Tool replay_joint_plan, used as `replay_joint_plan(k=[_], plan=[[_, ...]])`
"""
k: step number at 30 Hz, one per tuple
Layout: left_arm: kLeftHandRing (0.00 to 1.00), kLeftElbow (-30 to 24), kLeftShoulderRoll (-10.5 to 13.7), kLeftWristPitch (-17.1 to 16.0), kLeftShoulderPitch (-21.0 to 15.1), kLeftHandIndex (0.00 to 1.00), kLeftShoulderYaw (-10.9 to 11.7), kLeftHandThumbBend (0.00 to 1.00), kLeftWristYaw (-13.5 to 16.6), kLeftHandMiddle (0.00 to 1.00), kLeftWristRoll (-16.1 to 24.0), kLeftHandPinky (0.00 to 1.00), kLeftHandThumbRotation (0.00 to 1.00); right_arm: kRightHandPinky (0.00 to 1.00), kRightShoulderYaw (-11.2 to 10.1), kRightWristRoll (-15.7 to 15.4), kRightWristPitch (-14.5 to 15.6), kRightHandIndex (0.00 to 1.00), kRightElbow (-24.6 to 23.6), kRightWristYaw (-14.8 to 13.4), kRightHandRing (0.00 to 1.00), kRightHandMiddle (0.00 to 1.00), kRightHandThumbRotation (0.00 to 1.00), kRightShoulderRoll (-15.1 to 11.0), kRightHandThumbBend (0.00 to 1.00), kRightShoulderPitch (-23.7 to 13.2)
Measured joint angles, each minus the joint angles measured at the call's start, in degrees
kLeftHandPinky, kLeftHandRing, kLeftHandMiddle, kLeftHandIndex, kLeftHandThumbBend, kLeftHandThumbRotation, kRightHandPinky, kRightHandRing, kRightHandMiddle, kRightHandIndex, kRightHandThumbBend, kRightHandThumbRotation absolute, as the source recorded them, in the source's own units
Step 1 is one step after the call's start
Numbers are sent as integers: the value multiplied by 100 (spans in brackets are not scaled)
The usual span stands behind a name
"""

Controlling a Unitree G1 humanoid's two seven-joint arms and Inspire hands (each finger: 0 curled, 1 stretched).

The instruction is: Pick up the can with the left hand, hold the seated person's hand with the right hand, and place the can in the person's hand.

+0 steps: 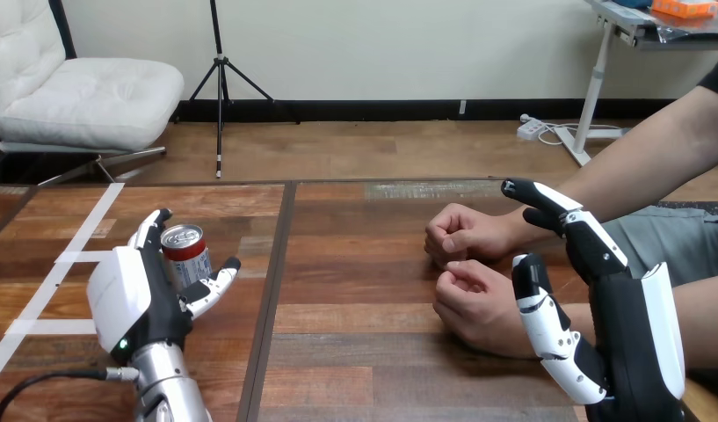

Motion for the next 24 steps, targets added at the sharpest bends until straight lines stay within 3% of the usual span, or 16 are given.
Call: replay_joint_plan(k=[24], plan=[[76,286,73,53,-367,81,7,69,-53,81,-26,65,28,81,47,-62,-66,78,6,-16,84,80,71,13,30,-9]])
